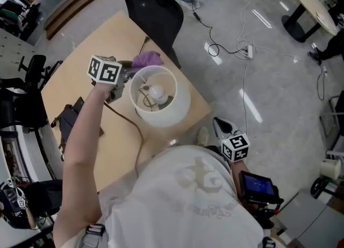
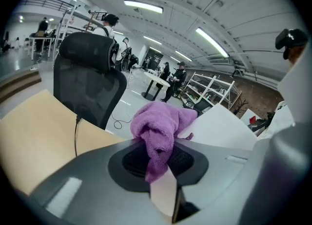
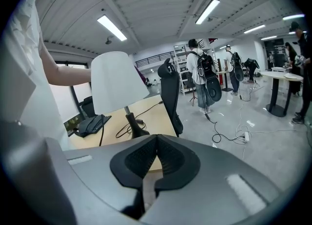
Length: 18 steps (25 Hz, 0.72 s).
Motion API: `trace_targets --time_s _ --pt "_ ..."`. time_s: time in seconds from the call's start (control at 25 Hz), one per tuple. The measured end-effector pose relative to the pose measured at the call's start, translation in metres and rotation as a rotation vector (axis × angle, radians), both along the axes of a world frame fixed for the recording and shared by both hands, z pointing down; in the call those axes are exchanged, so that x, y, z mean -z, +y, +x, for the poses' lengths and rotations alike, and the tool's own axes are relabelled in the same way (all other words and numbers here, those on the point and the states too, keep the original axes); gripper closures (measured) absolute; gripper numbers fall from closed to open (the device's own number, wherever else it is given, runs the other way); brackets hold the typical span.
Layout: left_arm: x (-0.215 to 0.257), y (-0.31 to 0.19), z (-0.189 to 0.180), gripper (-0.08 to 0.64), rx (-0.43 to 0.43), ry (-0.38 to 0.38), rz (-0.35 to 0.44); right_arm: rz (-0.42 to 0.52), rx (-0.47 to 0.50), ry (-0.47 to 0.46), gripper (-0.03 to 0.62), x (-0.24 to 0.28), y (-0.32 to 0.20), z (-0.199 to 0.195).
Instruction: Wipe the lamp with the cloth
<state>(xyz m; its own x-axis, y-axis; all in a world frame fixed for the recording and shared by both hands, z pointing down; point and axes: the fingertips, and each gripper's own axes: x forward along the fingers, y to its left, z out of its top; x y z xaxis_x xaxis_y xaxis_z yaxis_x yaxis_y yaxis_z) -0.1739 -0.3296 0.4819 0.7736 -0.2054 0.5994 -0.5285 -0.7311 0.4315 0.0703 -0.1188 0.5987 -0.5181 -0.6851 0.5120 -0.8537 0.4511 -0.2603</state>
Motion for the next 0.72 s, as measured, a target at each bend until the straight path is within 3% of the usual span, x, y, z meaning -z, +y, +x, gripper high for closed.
trace_targets --time_s 0.24,0.4,0.6,0.72 --pt "-0.041 -0.002 -0.009 0.483 0.01 -0.065 -0.078 -0.01 -0.012 -0.003 0.578 0.0 0.003 -0.001" --pt "-0.047 -0.009 -0.021 0.482 0.048 -0.103 -0.041 -0.006 -0.011 -0.004 0.578 0.0 -0.001 0.0" --pt "0.034 -0.027 -0.027 0.483 0.122 0.059 0.1 0.002 -0.016 -0.01 0.578 0.003 -0.006 0.002" --pt "0.093 -0.022 -0.02 0.483 0.086 0.135 0.161 0.002 -0.013 -0.016 0.578 0.002 -0.005 0.001"
